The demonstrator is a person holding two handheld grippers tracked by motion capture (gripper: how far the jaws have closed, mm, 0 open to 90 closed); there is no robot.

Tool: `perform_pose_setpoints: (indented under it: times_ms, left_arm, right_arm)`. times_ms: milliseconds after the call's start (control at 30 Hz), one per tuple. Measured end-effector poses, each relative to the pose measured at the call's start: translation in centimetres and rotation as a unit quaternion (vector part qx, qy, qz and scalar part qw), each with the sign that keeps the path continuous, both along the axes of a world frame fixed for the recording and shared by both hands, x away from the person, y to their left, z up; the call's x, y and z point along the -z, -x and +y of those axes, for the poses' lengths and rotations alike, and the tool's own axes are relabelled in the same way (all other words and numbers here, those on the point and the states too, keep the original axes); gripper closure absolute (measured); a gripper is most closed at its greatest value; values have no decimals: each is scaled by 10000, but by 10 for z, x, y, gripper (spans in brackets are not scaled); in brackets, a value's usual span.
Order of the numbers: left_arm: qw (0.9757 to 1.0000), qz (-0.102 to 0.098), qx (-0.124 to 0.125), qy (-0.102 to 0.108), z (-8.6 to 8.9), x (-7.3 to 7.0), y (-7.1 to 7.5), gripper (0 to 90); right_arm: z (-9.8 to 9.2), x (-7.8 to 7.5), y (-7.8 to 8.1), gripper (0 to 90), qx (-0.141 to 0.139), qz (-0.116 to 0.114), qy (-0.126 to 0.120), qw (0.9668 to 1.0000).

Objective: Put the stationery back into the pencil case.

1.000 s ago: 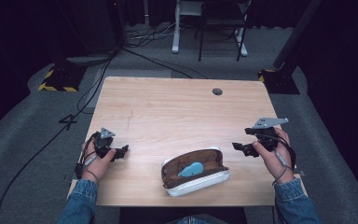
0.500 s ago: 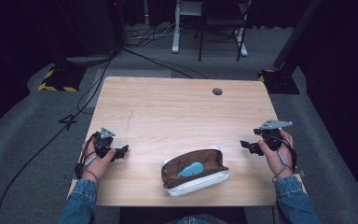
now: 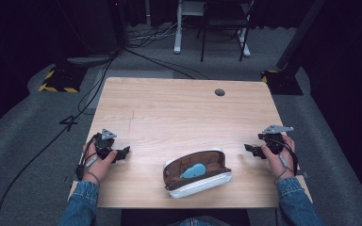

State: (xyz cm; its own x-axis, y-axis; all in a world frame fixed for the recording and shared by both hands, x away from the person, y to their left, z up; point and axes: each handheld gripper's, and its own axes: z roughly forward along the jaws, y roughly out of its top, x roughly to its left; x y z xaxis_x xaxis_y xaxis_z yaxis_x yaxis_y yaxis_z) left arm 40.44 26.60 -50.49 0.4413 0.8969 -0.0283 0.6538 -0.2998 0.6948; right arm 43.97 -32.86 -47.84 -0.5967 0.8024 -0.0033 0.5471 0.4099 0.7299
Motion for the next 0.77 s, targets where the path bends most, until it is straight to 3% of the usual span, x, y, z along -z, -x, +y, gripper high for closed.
perform_pose_setpoints:
  times_ms: [133, 500, 700, 767]
  left_arm:
    - [10000, 0, 0, 1, 0, 0, 0, 145]
    - [10000, -1, 7, -3, 0, 0, 0, 142]
    - [10000, 25, 41, 3, -1, 0, -1, 126]
    - [10000, 20, 56, -3, -1, 0, -1, 123]
  right_arm:
    - [-2, 4, -1, 164, 59, -4, 25, 10000]
    - [-4, 19, -3, 157, 36, 272, 134, 9995]
    - [-4, 26, -1, 125, 222, -12, -11, 9998]
    - [-4, 26, -1, 124, 223, -13, -9, 9998]
